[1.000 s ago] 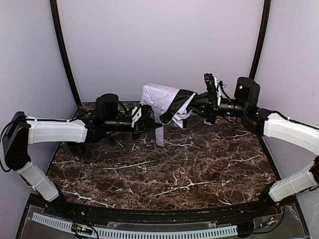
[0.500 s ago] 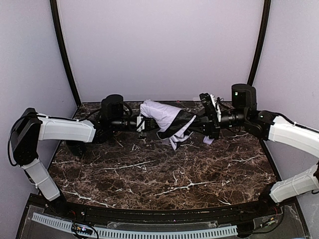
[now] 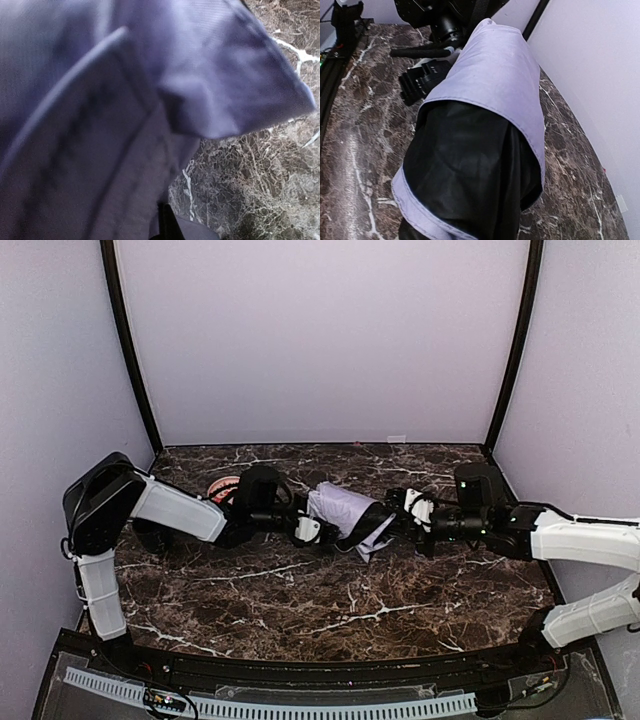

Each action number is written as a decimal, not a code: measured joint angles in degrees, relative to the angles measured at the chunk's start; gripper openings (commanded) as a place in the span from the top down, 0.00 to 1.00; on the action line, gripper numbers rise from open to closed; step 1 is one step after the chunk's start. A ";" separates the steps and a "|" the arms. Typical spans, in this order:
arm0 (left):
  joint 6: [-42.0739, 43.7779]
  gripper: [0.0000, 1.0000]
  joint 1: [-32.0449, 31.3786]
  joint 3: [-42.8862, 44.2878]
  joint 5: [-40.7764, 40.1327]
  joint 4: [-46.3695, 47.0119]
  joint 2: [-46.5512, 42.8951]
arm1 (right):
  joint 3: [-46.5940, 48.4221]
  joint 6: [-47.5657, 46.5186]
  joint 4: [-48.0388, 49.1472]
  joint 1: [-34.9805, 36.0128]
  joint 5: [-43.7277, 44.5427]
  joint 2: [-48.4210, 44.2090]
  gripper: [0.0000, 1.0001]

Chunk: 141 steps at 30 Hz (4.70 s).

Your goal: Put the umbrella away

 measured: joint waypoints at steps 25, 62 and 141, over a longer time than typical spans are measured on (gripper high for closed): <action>4.48 0.75 -8.37 -6.82 -15.21 7.58 9.62 | -5.03 -8.76 1.79 5.18 13.16 9.64 1.00; -10.23 0.37 -11.32 -19.02 -36.20 -9.92 -10.12 | -3.13 -3.02 13.20 1.20 11.58 2.80 1.00; -43.91 0.52 -5.03 8.98 -10.56 -22.75 6.80 | 27.21 37.68 -19.17 -4.52 -8.87 25.77 1.00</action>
